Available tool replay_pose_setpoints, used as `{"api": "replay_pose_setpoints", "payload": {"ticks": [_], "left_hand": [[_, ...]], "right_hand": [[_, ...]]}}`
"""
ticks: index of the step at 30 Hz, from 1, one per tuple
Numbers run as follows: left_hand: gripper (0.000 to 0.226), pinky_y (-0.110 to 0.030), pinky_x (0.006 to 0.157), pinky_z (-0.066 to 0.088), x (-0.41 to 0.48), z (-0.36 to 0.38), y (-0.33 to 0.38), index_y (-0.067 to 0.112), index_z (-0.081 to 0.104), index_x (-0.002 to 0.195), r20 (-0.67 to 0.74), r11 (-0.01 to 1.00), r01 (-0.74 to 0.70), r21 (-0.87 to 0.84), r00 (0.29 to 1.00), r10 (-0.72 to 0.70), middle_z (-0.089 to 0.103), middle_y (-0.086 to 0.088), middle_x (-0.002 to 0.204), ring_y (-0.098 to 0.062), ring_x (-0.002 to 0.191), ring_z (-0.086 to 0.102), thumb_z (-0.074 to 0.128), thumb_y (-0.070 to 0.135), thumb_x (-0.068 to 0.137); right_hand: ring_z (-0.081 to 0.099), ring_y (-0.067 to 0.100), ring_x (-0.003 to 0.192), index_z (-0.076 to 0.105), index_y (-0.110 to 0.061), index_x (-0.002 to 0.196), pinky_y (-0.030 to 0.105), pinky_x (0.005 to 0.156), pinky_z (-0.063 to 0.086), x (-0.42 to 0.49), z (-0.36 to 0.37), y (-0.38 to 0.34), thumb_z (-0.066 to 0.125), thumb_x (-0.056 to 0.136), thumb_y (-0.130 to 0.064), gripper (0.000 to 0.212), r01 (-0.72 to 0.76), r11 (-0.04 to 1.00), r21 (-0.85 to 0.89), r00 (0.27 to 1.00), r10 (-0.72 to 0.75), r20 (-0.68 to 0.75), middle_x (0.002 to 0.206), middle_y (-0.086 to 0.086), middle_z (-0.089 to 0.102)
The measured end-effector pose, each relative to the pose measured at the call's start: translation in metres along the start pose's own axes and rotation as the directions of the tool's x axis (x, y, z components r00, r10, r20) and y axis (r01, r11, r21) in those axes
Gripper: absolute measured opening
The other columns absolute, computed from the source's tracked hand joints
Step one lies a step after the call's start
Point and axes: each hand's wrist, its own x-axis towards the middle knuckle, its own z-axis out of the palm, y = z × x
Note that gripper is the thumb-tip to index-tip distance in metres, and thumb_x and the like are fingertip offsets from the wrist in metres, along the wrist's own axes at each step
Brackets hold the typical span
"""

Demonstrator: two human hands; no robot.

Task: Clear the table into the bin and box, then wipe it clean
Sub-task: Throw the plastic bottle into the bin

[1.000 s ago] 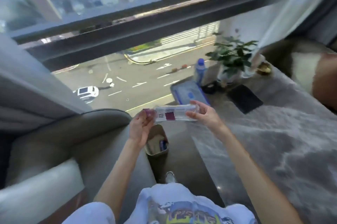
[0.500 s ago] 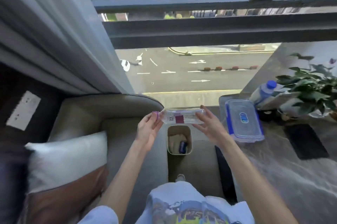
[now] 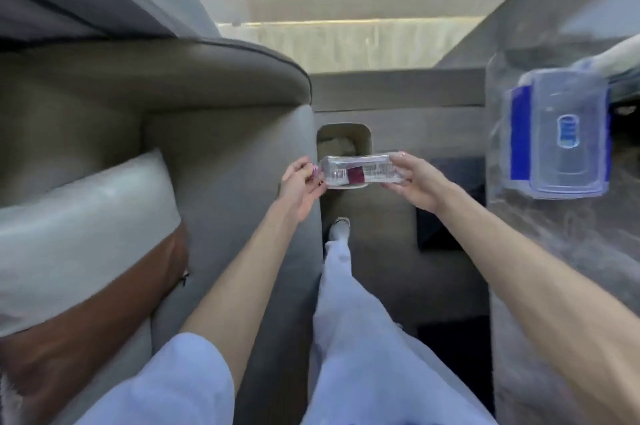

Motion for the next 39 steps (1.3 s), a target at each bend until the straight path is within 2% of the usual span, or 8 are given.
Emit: {"api": "replay_pose_setpoints", "payload": {"ticks": [6,10,15,19,28,31,35,39], "left_hand": [[0.018,-0.045,0.088,0.05,0.141,-0.004,-0.014,0.013,0.045,0.115,-0.012,0.961,0.174,0.213,0.984,-0.176,0.056,-0.009,0.088,-0.027,0.079,0.061,0.044,0.007,0.098],[0.03,-0.042,0.09,0.049,0.238,-0.003,-0.038,0.016,0.04,0.128,-0.003,0.942,0.187,0.278,0.981,-0.194,0.054,-0.007,0.082,-0.023,0.078,0.06,0.044,0.009,0.099],[0.048,-0.034,0.098,0.047,0.349,0.006,-0.076,0.025,0.031,0.143,0.013,0.907,0.1,0.41,0.993,-0.116,0.055,-0.014,0.127,-0.023,0.11,0.061,0.042,0.01,0.098],[0.051,-0.017,0.051,0.046,0.414,0.018,-0.099,0.027,0.032,0.14,-0.054,0.836,0.102,0.539,0.995,-0.087,0.061,-0.016,0.106,-0.007,0.049,0.054,0.034,0.005,0.094],[0.065,-0.027,0.11,0.028,0.47,0.022,-0.114,0.029,0.012,0.153,-0.215,0.786,0.011,0.618,0.964,0.156,0.027,0.003,0.157,-0.02,0.139,0.035,0.032,0.006,0.096],[0.075,-0.038,0.113,0.031,0.463,0.016,-0.121,0.034,0.003,0.152,-0.124,0.596,-0.015,0.803,0.974,0.191,0.03,-0.003,0.155,-0.028,0.137,0.037,0.038,0.009,0.091],[0.058,-0.043,0.112,0.032,0.445,0.005,-0.123,0.014,0.037,0.143,0.28,-0.014,-0.288,0.957,0.917,0.283,0.045,-0.016,0.142,-0.034,0.132,0.037,0.039,0.008,0.086],[0.045,-0.044,0.112,0.029,0.391,-0.004,-0.12,0.01,0.047,0.135,0.501,-0.219,-0.471,0.854,0.858,0.11,0.045,-0.018,0.136,-0.035,0.132,0.033,0.042,0.012,0.09]], "right_hand": [[0.063,0.017,0.096,0.046,-0.02,0.118,0.036,0.097,0.049,0.123,-0.021,0.038,0.059,0.093,-0.018,0.028,-0.089,0.991,0.104,0.977,0.107,-0.183,0.104,0.005,0.061],[0.062,0.014,0.084,0.054,-0.018,0.09,0.033,0.095,0.05,0.204,-0.037,0.06,0.057,0.094,-0.018,0.005,-0.112,0.98,0.165,0.968,0.145,-0.206,0.089,0.003,0.063],[0.062,0.014,0.086,0.057,-0.015,0.098,0.033,0.093,0.051,0.305,-0.06,0.105,0.052,0.097,-0.024,0.01,-0.111,0.954,0.277,0.945,0.188,-0.268,0.091,0.004,0.063],[0.062,0.014,0.087,0.058,-0.013,0.094,0.034,0.104,0.045,0.363,-0.077,0.138,0.049,0.098,-0.029,0.019,-0.146,0.948,0.284,0.922,0.234,-0.308,0.093,0.004,0.063],[0.051,0.021,0.122,0.034,-0.018,0.145,0.037,0.103,0.045,0.449,-0.063,0.168,0.062,0.089,-0.036,0.065,-0.17,0.972,-0.162,0.931,0.104,-0.35,0.147,0.006,0.043],[0.037,0.024,0.138,0.019,-0.02,0.152,0.035,0.113,0.031,0.446,-0.057,0.173,0.06,0.09,-0.03,0.075,-0.079,0.764,-0.641,0.935,-0.165,-0.313,0.155,0.004,0.031],[0.037,0.028,0.137,0.026,-0.022,0.149,0.038,0.111,0.032,0.424,-0.048,0.168,0.056,0.091,-0.03,0.066,-0.003,0.5,-0.866,0.931,-0.314,-0.185,0.15,0.007,0.038],[0.041,0.027,0.135,0.035,-0.019,0.145,0.04,0.11,0.034,0.378,-0.044,0.152,0.053,0.092,-0.035,0.058,-0.021,0.297,-0.955,0.93,-0.345,-0.128,0.146,0.008,0.045]]}}
